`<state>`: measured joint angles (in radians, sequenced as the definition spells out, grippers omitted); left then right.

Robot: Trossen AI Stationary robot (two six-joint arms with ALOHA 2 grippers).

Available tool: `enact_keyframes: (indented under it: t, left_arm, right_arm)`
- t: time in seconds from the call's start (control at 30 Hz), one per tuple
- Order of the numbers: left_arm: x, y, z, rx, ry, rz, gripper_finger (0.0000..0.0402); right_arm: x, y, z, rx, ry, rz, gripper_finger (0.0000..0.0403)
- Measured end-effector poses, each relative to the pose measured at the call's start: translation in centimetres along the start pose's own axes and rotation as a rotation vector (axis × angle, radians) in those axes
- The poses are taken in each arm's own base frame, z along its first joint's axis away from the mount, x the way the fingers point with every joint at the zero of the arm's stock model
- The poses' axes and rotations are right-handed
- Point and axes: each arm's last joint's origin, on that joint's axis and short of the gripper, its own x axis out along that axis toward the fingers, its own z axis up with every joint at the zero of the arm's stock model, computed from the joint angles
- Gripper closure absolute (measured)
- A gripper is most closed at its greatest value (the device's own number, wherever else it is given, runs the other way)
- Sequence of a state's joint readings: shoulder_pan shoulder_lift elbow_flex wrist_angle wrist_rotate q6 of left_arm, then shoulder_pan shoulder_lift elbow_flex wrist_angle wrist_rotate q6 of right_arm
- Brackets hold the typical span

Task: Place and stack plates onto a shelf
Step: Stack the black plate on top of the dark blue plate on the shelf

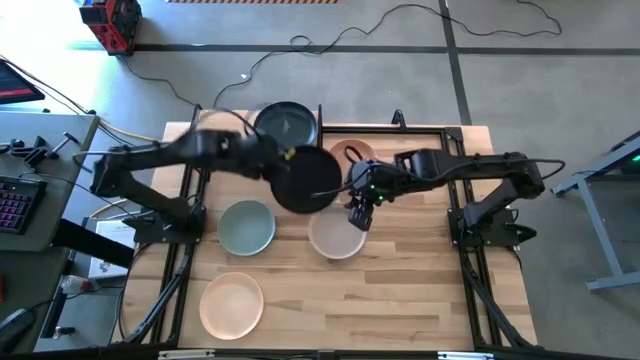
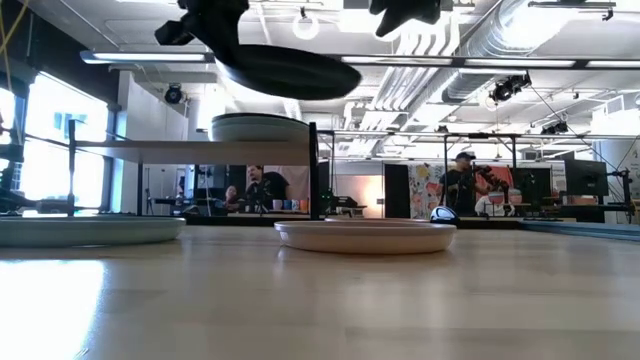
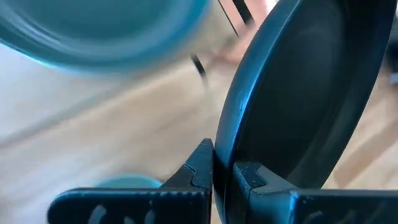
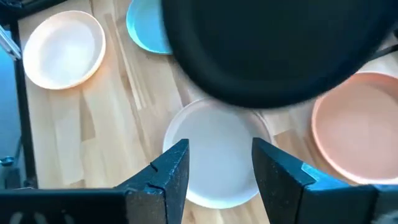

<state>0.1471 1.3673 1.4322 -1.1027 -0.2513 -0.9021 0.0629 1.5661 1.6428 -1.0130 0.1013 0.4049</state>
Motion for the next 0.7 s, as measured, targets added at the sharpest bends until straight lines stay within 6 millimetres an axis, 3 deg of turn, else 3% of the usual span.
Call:
enact_keyframes:
  t: [0.27, 0.7]
  left_arm:
    - [-1.8, 6.0, 4.5, -0.150, -0.108, 0.039, 0.0396]
    - [-1.5, 13.0, 9.7, -0.327, -0.114, -0.157, 0.0394]
  right_arm:
    - [0.2, -2.0, 0.8, 0.022, -0.010, -0.039, 0.0249]
    - [0.3, -4.6, 1.6, 0.104, -0.023, -0.091, 0.0249]
